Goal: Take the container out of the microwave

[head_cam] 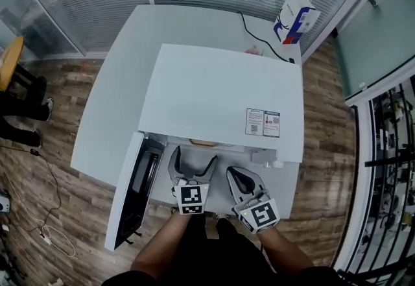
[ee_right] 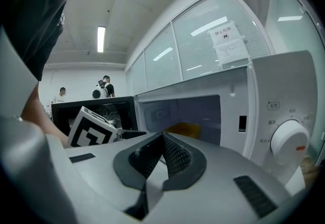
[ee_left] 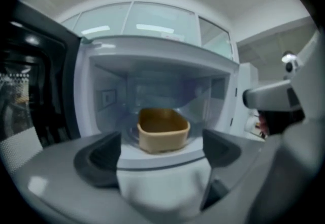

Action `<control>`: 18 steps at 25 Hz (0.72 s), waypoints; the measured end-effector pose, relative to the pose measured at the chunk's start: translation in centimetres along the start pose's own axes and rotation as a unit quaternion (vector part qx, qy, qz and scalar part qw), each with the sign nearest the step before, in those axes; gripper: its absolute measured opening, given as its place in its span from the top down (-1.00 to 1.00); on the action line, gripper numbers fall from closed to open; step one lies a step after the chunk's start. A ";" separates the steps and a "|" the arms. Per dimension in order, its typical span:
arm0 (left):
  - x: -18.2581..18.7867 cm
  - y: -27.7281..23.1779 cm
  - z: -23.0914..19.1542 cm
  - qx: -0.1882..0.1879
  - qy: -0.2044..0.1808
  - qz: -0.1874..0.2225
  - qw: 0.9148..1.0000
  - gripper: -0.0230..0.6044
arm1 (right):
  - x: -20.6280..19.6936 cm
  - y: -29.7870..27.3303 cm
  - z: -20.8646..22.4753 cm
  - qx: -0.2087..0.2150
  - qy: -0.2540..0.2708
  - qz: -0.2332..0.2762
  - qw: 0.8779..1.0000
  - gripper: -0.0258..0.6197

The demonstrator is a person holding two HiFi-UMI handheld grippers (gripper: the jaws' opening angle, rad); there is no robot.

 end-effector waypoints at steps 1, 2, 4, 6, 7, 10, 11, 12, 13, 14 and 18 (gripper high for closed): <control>-0.1 -0.6 0.1 0.002 0.000 -0.004 1.000 -0.64 | -0.3 0.0 0.1 -0.002 -0.001 -0.003 1.000 0.92; -0.2 -1.2 0.1 0.003 0.000 -0.006 1.000 -0.65 | -0.5 -0.1 0.2 -0.004 -0.002 -0.005 1.000 0.92; -0.4 -2.4 0.3 0.000 -0.002 -0.009 1.000 -0.66 | -0.8 0.0 0.4 -0.010 -0.007 -0.008 1.000 0.92; -0.5 -3.3 0.6 -0.007 -0.002 -0.007 1.000 -0.67 | -1.1 0.2 0.6 -0.016 -0.010 -0.010 1.000 0.92; -0.5 -3.7 0.8 -0.008 0.001 -0.006 1.000 -0.68 | -1.2 0.2 0.8 -0.018 -0.010 -0.010 1.000 0.92; -0.7 -4.7 0.7 -0.002 0.012 -0.010 1.000 -0.69 | -1.4 0.3 1.4 -0.025 -0.013 -0.011 1.000 0.92; -0.8 -5.0 0.7 0.000 0.011 -0.014 1.000 -0.69 | -1.5 0.3 1.5 -0.029 -0.015 -0.011 0.999 0.92; -0.8 -5.3 0.7 0.001 0.008 -0.017 1.000 -0.69 | -1.5 0.4 1.7 -0.032 -0.016 -0.012 0.999 0.92; -0.9 -5.6 0.8 0.001 0.003 -0.020 1.000 -0.69 | -1.5 0.5 1.9 -0.035 -0.016 -0.012 0.999 0.92; -0.9 -5.9 0.8 0.001 -0.002 -0.021 1.000 -0.69 | -1.5 0.6 2.0 -0.038 -0.017 -0.012 0.999 0.92; -0.9 -6.5 0.6 0.013 -0.009 -0.023 1.000 -0.65 | -1.6 1.1 2.2 -0.041 -0.018 -0.013 0.999 0.92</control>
Point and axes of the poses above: the fingertips, and each gripper's own axes: y backward along the fingers, z to its right, x out of its top, the point moved 7 cm from there along y, backward along the fingers, and after that the axes turned 11 degrees about -y, right-handed, at the moved point
